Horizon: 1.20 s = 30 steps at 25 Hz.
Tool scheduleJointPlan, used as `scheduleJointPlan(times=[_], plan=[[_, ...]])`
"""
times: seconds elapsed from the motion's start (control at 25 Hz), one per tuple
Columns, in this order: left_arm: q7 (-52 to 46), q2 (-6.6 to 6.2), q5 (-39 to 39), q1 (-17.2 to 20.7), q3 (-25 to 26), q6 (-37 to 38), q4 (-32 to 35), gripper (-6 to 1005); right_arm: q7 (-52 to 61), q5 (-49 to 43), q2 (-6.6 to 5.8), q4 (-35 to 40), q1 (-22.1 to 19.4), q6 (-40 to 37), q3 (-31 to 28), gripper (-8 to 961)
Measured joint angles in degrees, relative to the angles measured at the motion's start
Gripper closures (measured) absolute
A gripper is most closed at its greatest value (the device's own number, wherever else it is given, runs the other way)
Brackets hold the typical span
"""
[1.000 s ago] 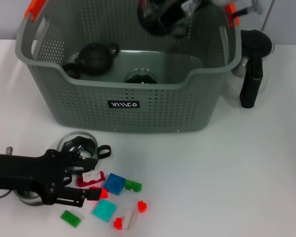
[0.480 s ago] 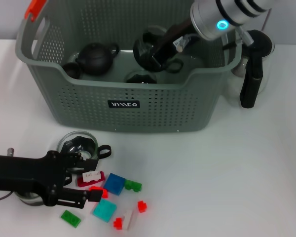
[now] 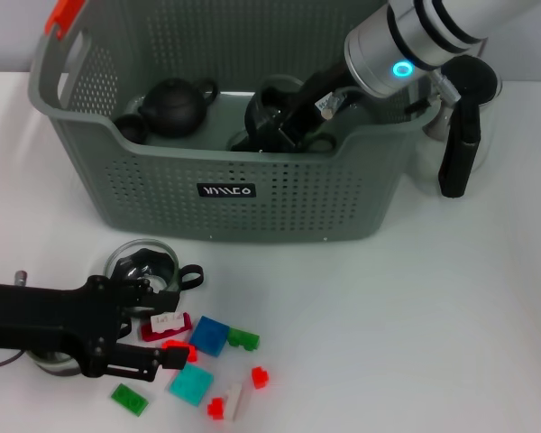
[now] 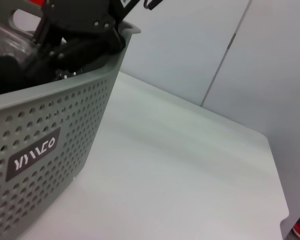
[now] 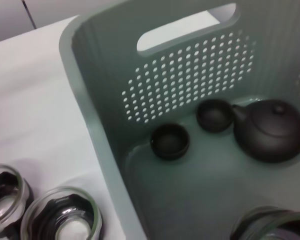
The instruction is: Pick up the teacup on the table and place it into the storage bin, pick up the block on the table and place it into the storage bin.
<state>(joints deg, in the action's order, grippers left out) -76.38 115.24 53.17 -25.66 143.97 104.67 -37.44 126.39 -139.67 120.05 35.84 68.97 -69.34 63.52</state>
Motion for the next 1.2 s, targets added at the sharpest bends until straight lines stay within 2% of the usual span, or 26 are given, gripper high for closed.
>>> scheduleJointPlan(times=[0.8,0.92,1.2], plan=[[0.01,0.07,0.0,0.0,0.03,0.0,0.15,173,0.0,0.21,0.1,-0.33,-0.18,0.19,0.18,887],[0.01,0.07,0.0,0.0,0.07,-0.04,0.18,173,0.0,0.21,0.1,-0.18,-0.2,0.11,0.21,761],[0.01,0.07,0.0,0.0,0.12,-0.08,0.18,174,0.0,0.2,0.08,0.59,-0.42,0.0,-0.09,746]])
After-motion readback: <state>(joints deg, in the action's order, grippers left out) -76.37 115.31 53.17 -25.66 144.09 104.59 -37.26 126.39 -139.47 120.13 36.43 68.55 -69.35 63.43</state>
